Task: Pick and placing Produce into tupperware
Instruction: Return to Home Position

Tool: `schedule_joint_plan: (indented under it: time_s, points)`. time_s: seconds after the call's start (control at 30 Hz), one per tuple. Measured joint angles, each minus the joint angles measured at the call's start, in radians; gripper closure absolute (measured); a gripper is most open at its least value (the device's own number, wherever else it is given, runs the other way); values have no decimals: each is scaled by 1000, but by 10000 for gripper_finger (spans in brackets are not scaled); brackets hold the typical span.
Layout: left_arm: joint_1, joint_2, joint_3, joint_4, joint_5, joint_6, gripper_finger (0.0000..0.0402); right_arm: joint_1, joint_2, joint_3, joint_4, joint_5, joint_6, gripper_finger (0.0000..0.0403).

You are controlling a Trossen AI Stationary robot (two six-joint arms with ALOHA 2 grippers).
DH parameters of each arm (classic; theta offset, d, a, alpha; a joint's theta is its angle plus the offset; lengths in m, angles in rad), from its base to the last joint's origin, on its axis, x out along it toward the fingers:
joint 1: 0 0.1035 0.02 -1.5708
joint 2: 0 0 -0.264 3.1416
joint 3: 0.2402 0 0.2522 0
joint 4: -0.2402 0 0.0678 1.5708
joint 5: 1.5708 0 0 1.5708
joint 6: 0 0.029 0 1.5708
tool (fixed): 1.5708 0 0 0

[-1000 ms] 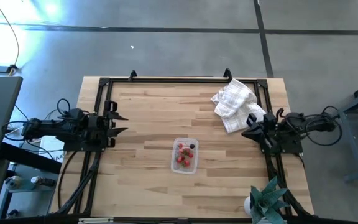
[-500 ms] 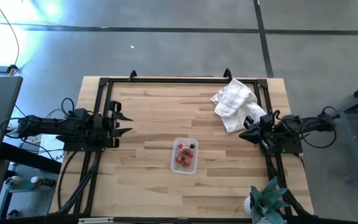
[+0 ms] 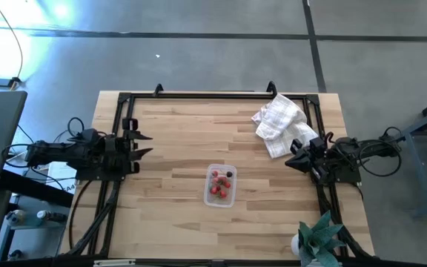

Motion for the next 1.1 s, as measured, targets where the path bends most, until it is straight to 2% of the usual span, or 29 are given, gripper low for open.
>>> schedule_joint_plan:
  time_s: [0.27, 0.37, 0.53, 0.77, 0.93, 1.1]
  points:
    - [0, -138, -1, -106, -3, -2, 266, 0, 0, 0, 0, 0, -7, 403]
    - [0, -132, -4, -125, 2, -22, 266, 0, 0, 0, -1, 0, -9, 403]
    - [0, -132, -126, 63, 19, -37, 266, 0, 0, 0, -10, 0, -15, 403]
    - [0, -134, -120, 55, 38, -16, 266, 0, 0, 0, -15, 0, -3, 403]
    - [0, -133, -120, -36, 31, -27, 266, 0, 0, 0, -81, 0, -4, 403]
    - [0, -133, -120, -126, 31, -29, 266, 0, 0, -48, -71, -10, 5, 403]
